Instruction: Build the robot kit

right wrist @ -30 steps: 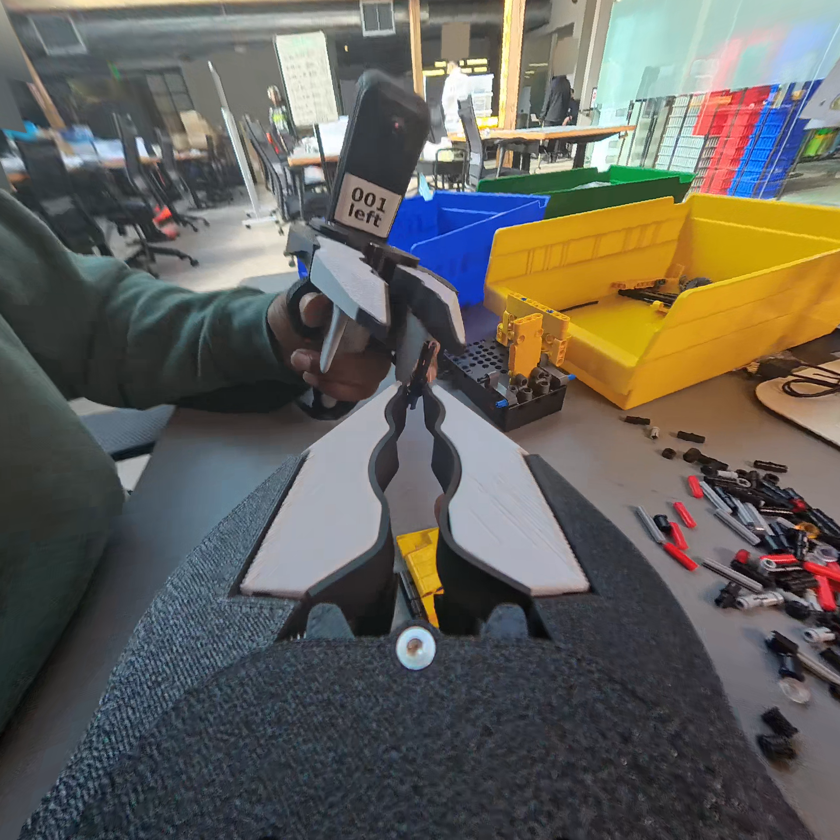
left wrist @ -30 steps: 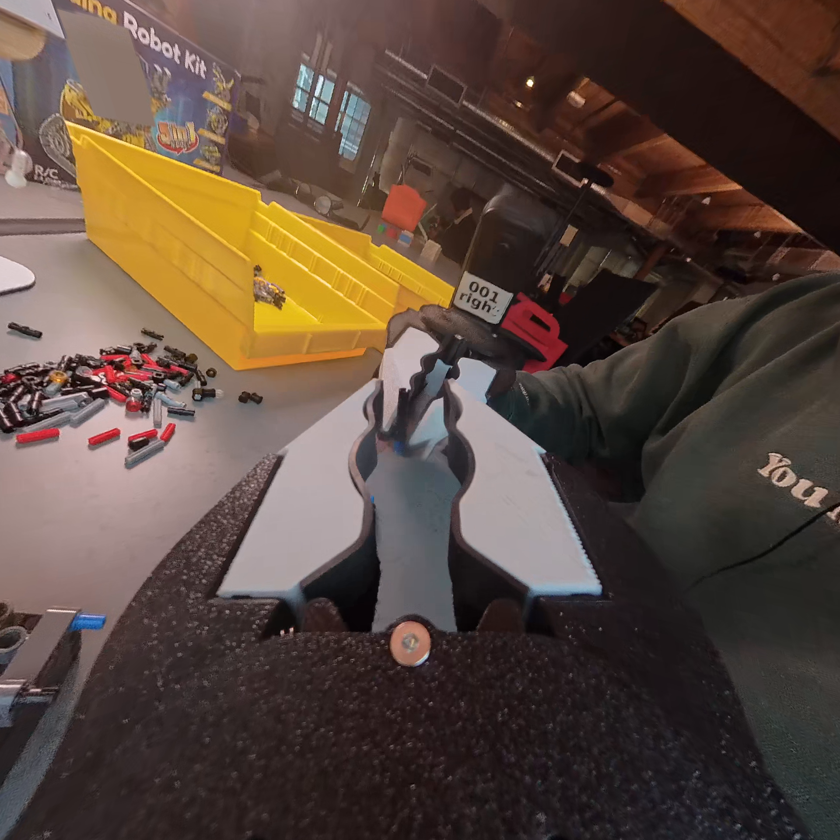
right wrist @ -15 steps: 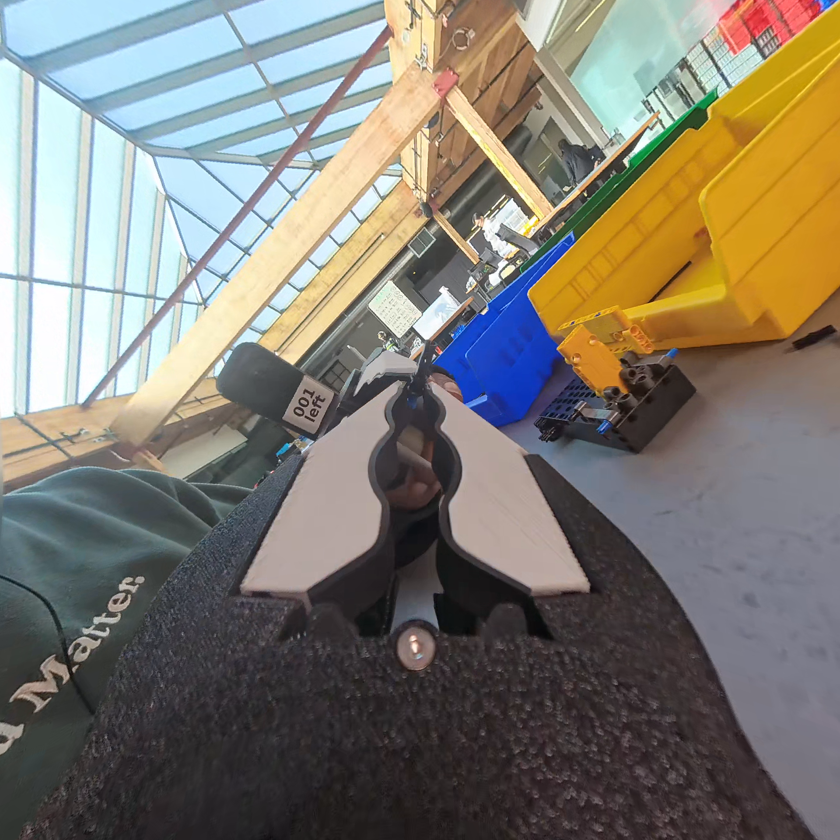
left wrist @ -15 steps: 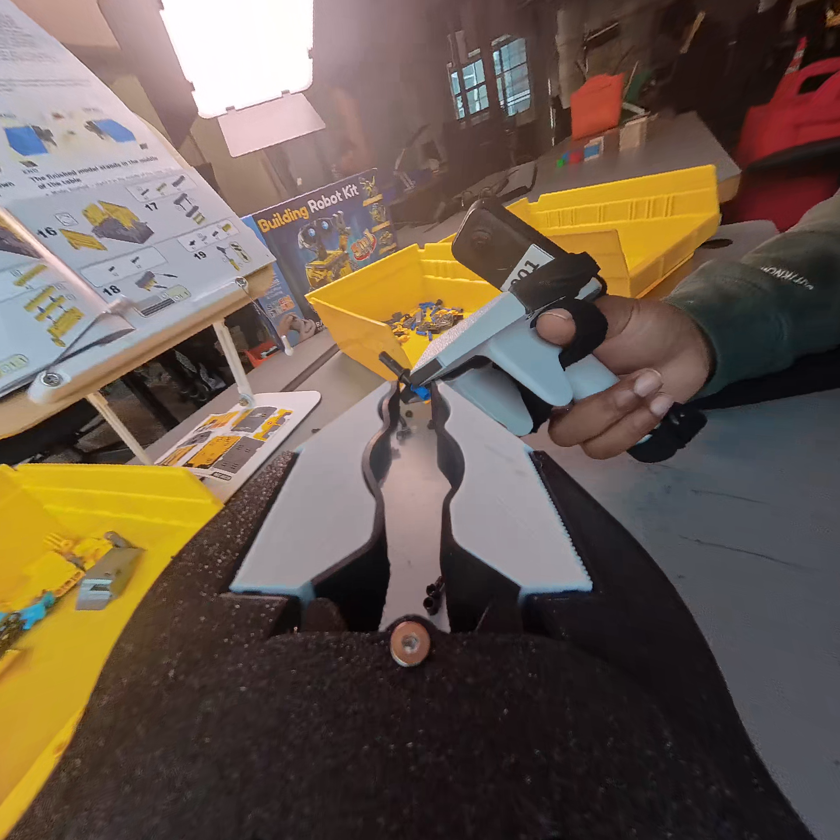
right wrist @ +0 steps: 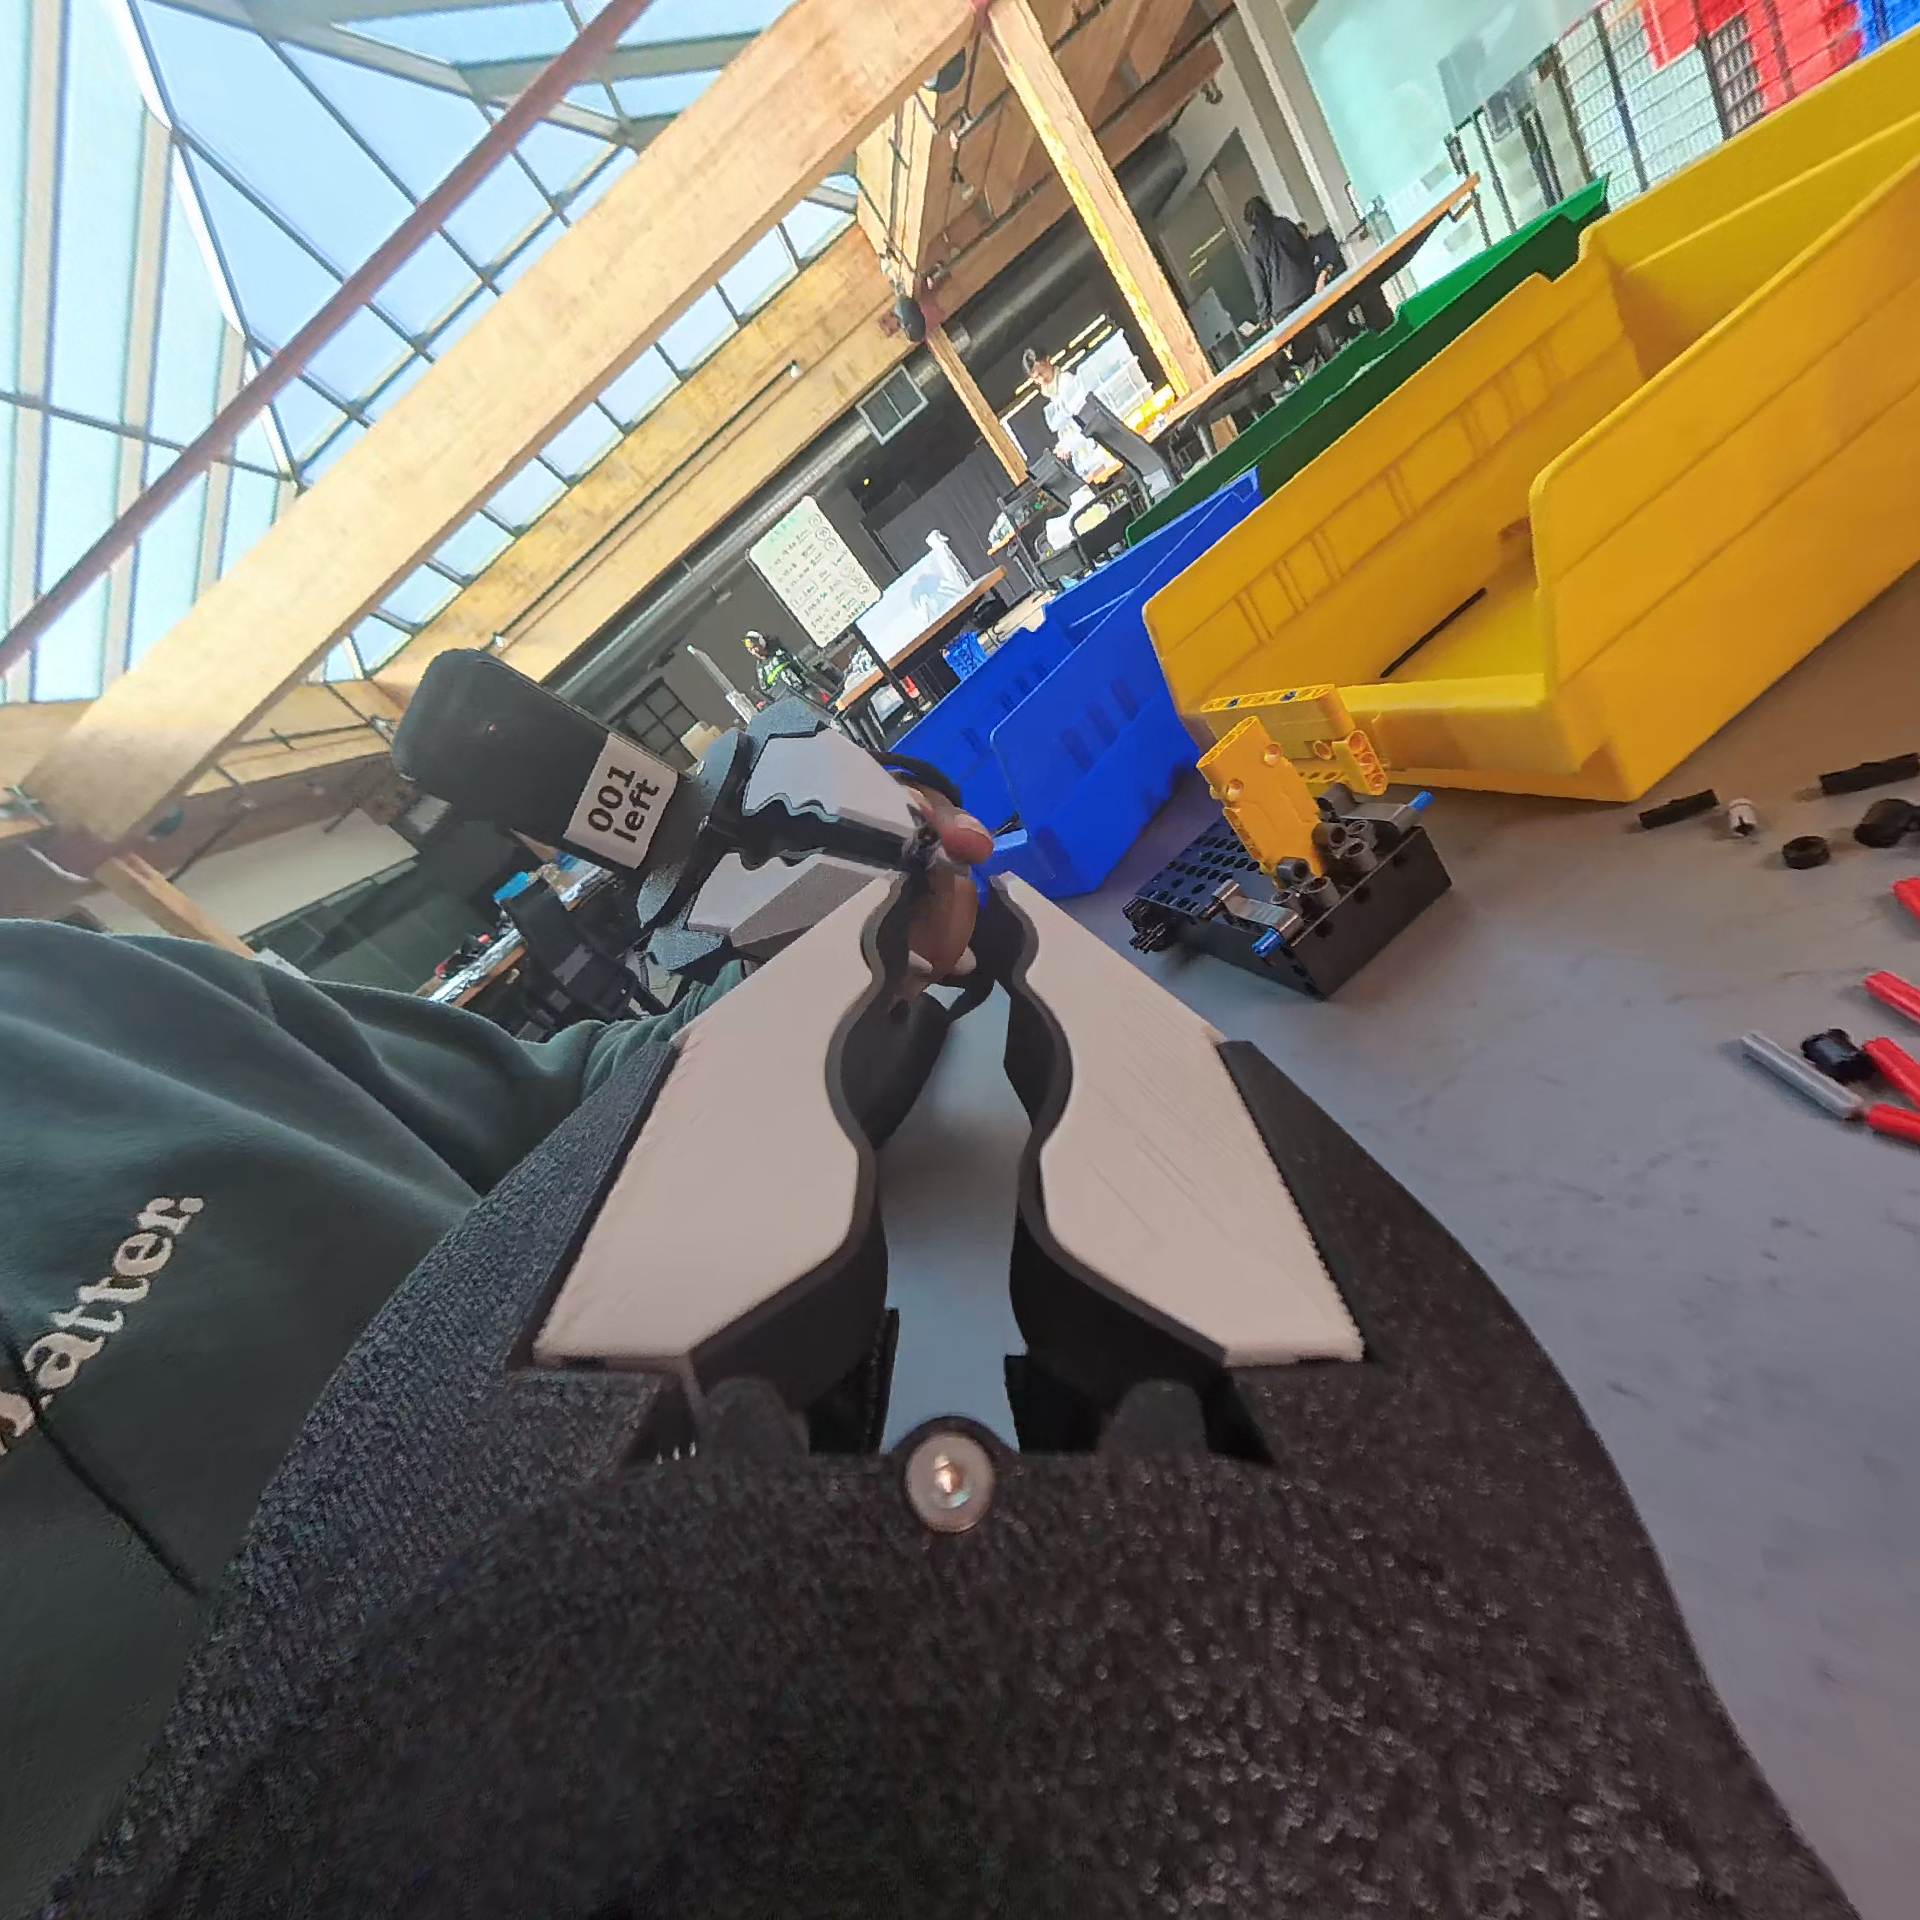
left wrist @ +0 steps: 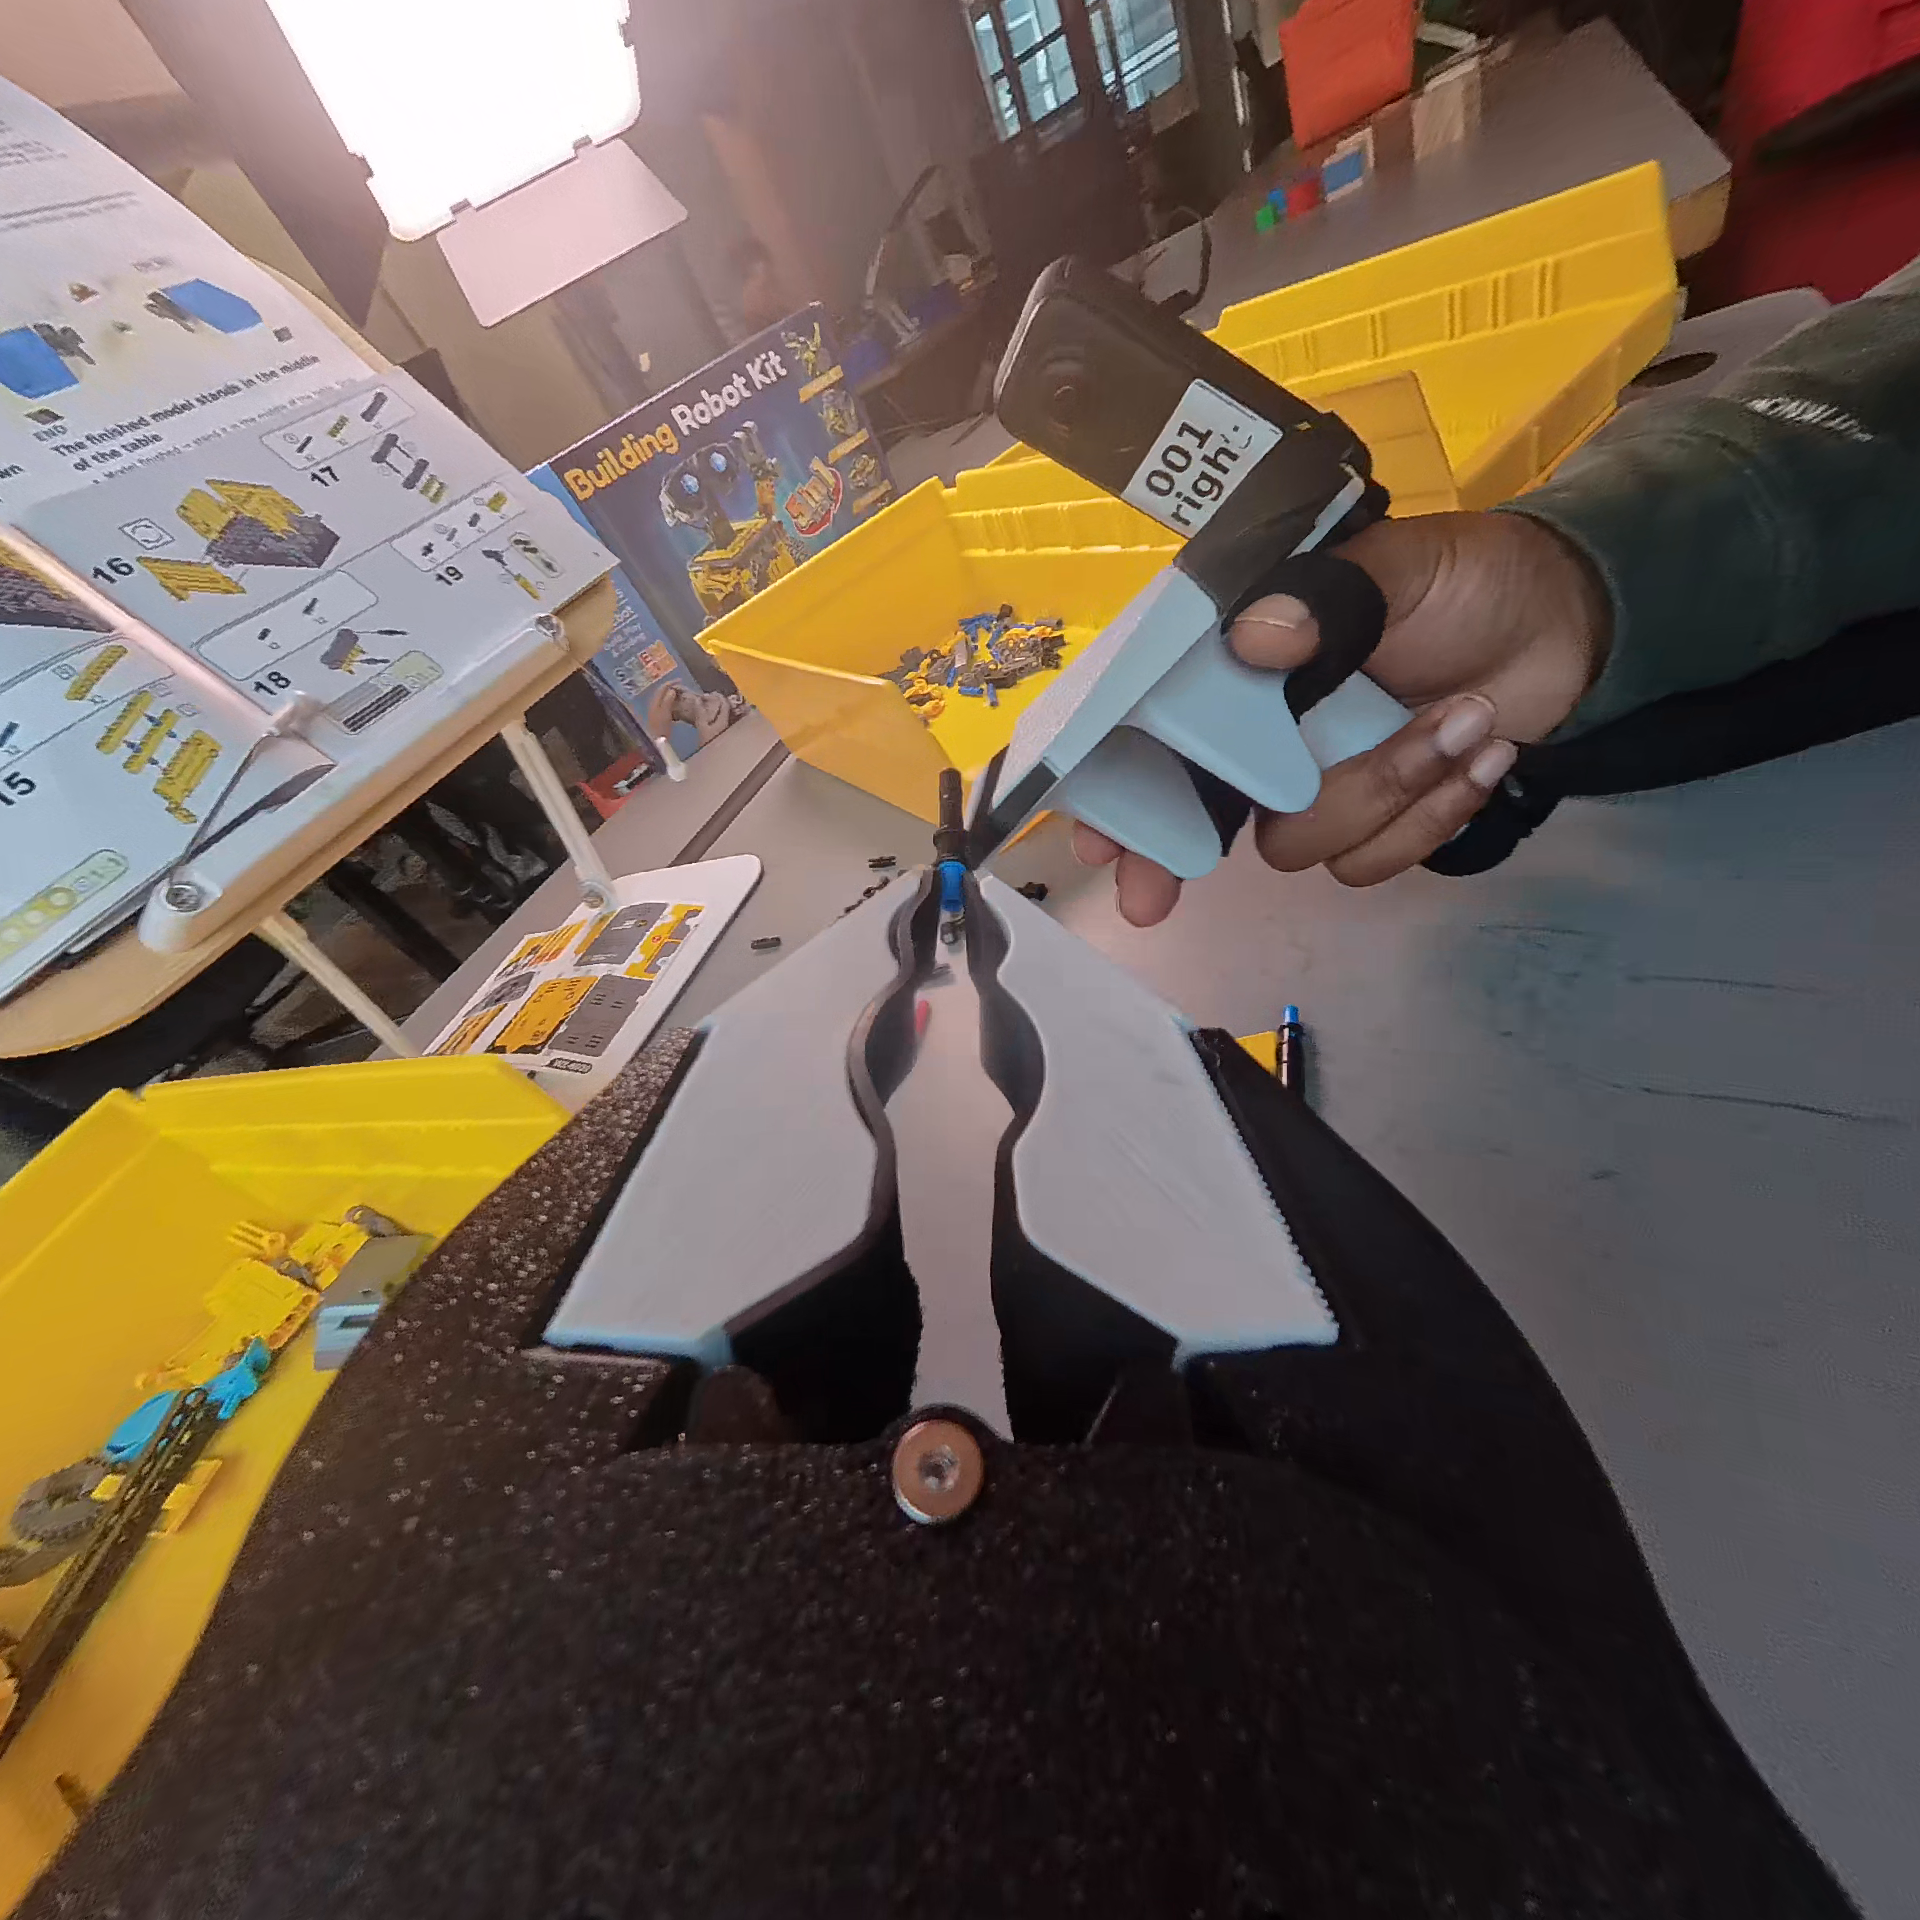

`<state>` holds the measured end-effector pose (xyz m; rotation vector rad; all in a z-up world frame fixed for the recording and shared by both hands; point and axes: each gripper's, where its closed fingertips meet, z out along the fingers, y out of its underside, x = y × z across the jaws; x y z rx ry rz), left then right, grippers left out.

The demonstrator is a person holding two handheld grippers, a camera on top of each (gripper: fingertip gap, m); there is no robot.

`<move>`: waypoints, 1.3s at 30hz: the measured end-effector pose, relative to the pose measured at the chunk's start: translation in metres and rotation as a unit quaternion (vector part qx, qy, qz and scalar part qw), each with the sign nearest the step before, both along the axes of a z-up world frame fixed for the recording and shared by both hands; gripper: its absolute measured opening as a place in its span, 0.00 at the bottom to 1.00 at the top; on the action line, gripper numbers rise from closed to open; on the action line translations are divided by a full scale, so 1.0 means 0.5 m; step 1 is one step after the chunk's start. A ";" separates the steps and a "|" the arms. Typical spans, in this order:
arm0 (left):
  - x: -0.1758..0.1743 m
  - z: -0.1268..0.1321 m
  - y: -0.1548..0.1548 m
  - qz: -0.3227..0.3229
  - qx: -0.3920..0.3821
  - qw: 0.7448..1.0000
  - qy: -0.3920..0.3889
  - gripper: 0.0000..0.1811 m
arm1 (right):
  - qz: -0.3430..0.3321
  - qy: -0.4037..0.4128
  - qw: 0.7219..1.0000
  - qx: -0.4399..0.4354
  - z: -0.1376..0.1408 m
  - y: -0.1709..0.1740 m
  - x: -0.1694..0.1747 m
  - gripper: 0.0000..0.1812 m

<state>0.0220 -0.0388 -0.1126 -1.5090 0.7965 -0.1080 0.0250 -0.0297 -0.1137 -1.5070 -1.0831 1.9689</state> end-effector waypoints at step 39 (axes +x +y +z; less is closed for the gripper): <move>0.017 0.001 -0.017 -0.070 -0.057 0.992 -0.085 0.03 | 0.021 0.027 0.999 0.017 0.018 -0.017 0.011 0.02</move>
